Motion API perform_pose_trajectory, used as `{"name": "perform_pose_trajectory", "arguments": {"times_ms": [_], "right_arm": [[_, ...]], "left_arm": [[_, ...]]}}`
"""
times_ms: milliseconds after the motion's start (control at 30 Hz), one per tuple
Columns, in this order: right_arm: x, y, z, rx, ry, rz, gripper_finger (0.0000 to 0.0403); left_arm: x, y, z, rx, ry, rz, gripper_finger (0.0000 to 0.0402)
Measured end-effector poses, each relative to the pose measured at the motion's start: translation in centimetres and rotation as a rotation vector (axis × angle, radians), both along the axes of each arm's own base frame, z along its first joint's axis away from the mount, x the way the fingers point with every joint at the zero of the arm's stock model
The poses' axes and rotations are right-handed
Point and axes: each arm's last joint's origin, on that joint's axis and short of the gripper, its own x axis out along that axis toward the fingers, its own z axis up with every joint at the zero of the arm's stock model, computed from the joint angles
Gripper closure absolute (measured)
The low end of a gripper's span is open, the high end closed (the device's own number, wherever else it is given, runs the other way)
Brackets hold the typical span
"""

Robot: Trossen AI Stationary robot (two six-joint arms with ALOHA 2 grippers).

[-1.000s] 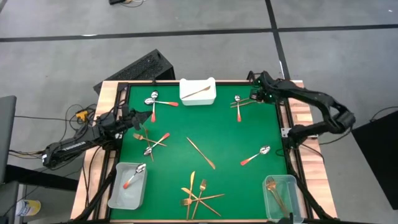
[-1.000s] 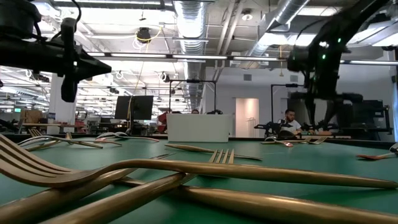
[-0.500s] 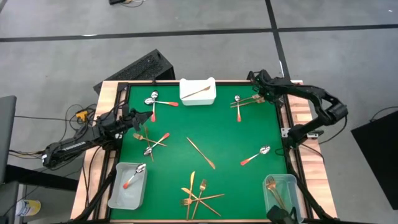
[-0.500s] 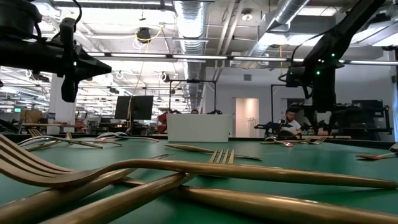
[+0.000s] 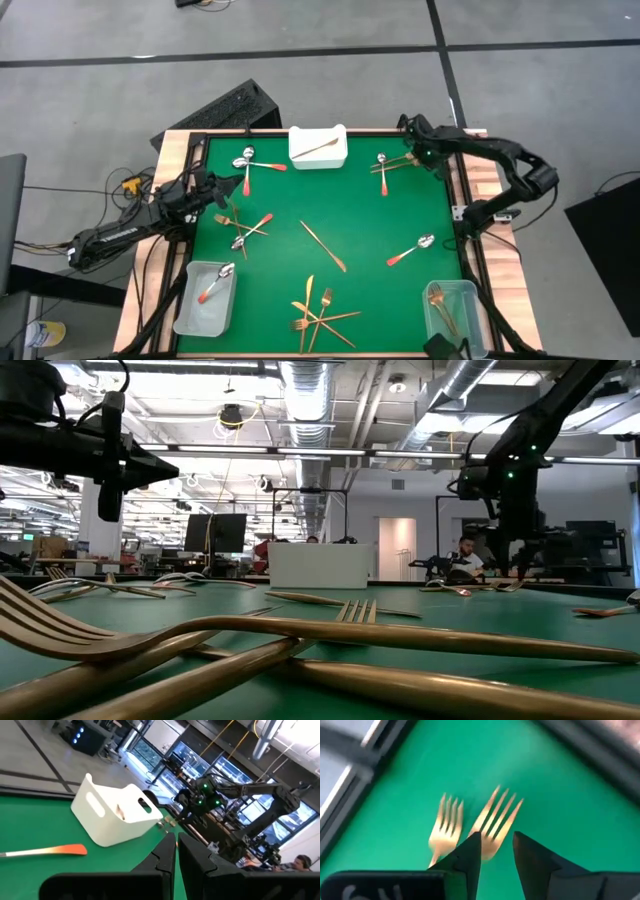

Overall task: Sort silverware by color (type)
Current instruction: Put the gold fork into the transparent bin

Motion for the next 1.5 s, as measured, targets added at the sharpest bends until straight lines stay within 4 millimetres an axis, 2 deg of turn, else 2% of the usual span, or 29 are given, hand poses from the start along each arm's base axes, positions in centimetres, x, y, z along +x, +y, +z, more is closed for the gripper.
{"name": "perform_pose_trajectory", "arguments": {"times_ms": [167,267,467,567,733,900,1267,1367,1500], "right_arm": [[1.9,1.1,-0.1,-0.005,-0.023,0.081,0.0279],[2.6,1.3,-1.0,0.020,-0.008,0.071,0.0282],[3.5,0.4,-2.9,0.039,-0.025,0.055,0.0282],[4.3,0.5,-2.7,0.039,-0.027,0.052,0.0282],[5.6,1.0,-0.9,0.001,-0.044,0.085,0.0282],[5.3,0.6,-0.4,-0.040,-0.045,0.037,0.0282],[5.6,-0.6,-2.8,-0.007,-0.016,-0.025,0.0284],[5.8,-0.3,-3.0,0.000,-0.003,-0.005,0.0299],[6.0,0.2,-2.7,-0.017,0.040,0.079,0.0349]], "left_arm": [[0.0,0.0,0.0,0.033,0.020,0.001,0.0393],[0.0,0.0,0.0,0.054,0.032,0.013,0.0393],[0.0,0.0,0.0,0.084,0.051,0.015,0.0393],[0.0,0.0,0.0,0.072,0.044,-0.008,0.0393],[0.1,-0.1,-0.1,0.053,0.039,-0.055,0.0393],[0.1,-0.1,-0.1,0.063,0.045,-0.057,0.0393],[0.1,-0.2,-0.1,0.090,0.061,-0.061,0.0393],[0.1,-0.2,-0.1,0.090,0.061,-0.061,0.0393],[0.1,-0.1,-0.1,0.104,0.070,-0.061,0.0393]]}}
